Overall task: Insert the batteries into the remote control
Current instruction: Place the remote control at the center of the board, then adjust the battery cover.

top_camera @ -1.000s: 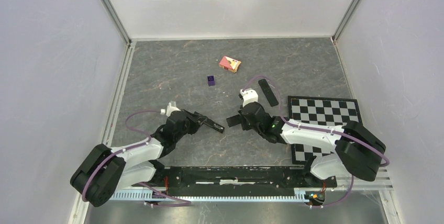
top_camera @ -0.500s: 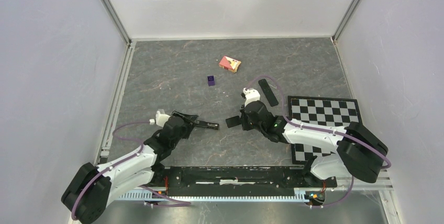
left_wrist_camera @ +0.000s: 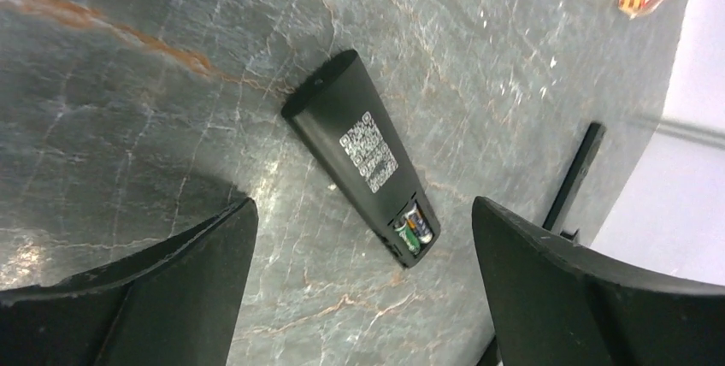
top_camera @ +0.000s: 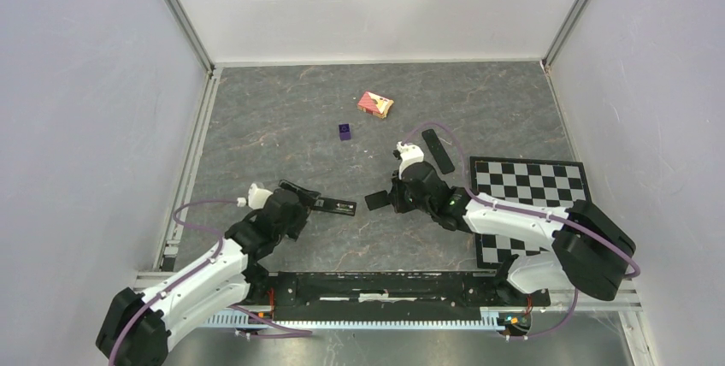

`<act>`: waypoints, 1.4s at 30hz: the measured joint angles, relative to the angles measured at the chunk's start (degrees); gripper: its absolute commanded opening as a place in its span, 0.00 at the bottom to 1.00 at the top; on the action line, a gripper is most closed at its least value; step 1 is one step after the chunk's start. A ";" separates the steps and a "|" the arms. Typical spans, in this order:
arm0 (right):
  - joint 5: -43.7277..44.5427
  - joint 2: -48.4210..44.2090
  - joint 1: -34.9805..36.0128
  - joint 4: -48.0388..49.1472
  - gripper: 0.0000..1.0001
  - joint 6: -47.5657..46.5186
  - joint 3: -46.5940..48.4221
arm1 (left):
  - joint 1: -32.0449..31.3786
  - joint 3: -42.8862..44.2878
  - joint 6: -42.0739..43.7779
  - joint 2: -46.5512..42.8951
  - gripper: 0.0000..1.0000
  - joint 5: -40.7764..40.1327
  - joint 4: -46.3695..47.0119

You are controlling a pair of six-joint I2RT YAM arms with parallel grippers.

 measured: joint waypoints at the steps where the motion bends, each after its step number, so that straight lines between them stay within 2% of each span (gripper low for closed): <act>1: -0.59 0.00 -0.13 0.00 0.00 0.04 0.11 | 0.00 0.13 1.29 -0.24 1.00 0.50 -0.35; 5: -2.89 0.00 -1.18 0.59 0.00 0.09 0.94 | 0.00 0.39 10.16 -0.74 1.00 6.14 2.51; 9: -5.66 0.00 -2.62 1.81 0.00 0.07 1.51 | -0.02 2.93 20.46 0.26 0.99 15.56 10.47; 12: -8.11 -0.02 -3.28 2.34 0.00 0.02 2.34 | -0.02 5.99 26.43 3.04 0.92 22.84 16.65; 16: -11.10 -0.26 -3.63 2.71 0.00 -0.04 4.13 | -0.02 11.17 32.37 10.27 0.73 30.53 21.99; 20: -12.70 -0.74 -3.82 2.93 0.00 -0.15 5.42 | -0.02 13.09 34.60 16.31 0.54 35.54 25.94; 27: -14.14 -0.96 -4.98 2.97 0.00 -0.15 5.77 | -0.02 13.09 35.21 18.27 0.22 40.37 29.68; 29: -14.34 -0.96 -5.25 2.97 0.00 -0.15 5.79 | 0.00 13.09 35.26 18.51 0.07 41.42 30.64; 30: -14.40 -0.98 -5.42 2.95 0.00 -0.17 5.79 | -0.02 13.11 35.47 18.91 0.02 42.01 31.15; 31: -14.47 -1.03 -5.53 2.80 0.10 -0.22 5.79 | 0.04 13.18 35.93 19.50 0.02 42.12 31.26; 33: -15.10 -1.16 -6.12 2.10 0.49 -0.79 5.90 | 0.44 13.33 36.98 21.20 0.02 42.42 31.43; 35: -16.35 -1.16 -6.80 1.60 0.71 -0.94 6.12 | 0.39 13.64 38.75 22.29 0.02 43.63 32.09; 38: -18.47 -2.75 -8.66 0.76 0.80 -2.86 6.58 | -0.04 14.88 44.22 22.62 0.02 44.50 32.09; 42: -21.00 -8.46 -13.05 -1.22 0.81 -3.43 6.93 | -0.07 19.45 53.77 23.08 0.02 43.19 32.11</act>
